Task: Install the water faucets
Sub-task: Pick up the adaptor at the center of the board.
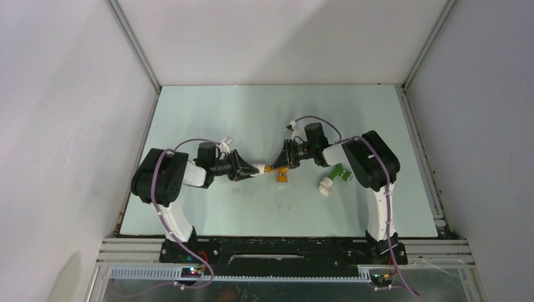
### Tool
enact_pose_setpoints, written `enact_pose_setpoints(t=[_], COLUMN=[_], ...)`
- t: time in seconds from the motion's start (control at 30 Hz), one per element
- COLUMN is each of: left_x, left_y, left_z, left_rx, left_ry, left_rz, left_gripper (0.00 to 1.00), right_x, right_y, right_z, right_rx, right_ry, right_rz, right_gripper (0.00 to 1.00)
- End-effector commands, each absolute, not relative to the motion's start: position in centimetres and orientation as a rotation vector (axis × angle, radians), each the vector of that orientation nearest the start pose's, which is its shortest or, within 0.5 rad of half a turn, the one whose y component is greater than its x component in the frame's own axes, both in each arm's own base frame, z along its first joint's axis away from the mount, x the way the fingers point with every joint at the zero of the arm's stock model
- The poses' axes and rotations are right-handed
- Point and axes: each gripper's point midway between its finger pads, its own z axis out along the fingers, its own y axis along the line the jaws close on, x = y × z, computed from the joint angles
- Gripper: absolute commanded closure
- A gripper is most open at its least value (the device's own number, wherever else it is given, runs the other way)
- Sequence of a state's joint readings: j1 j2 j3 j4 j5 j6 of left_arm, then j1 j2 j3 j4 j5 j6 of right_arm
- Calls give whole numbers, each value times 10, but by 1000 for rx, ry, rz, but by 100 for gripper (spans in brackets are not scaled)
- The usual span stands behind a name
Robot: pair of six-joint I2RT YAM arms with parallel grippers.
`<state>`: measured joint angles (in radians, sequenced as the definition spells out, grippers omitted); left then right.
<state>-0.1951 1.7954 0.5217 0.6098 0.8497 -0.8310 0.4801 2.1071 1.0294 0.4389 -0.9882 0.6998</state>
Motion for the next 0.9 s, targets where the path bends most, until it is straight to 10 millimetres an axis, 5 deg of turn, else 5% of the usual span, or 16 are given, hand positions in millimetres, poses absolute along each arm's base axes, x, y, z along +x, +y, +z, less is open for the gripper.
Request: enact_pose_setpoints(t=[0.0, 0.07, 0.27, 0.57, 0.87], left_x=[275, 277, 275, 273, 241], left_y=[-205, -204, -205, -205, -217], left_z=[-4, -2, 21, 137, 225], left_rx=[-321, -321, -190, -46, -122], left_ry=[2474, 2469, 2478, 2194, 1930], left_rz=[-1381, -1374, -1206, -1079, -1404], left_gripper=[82, 98, 100, 100, 100], right_x=[309, 307, 300, 270, 233], right_y=[354, 352, 336, 303, 285], right_z=[52, 51, 72, 158, 253], right_rx=[-453, -466, -535, -637, -668], right_ry=[2290, 2303, 2339, 2198, 1910], right_rz=[1729, 1706, 1550, 1345, 1246], right_gripper=[100, 100, 100, 100, 100])
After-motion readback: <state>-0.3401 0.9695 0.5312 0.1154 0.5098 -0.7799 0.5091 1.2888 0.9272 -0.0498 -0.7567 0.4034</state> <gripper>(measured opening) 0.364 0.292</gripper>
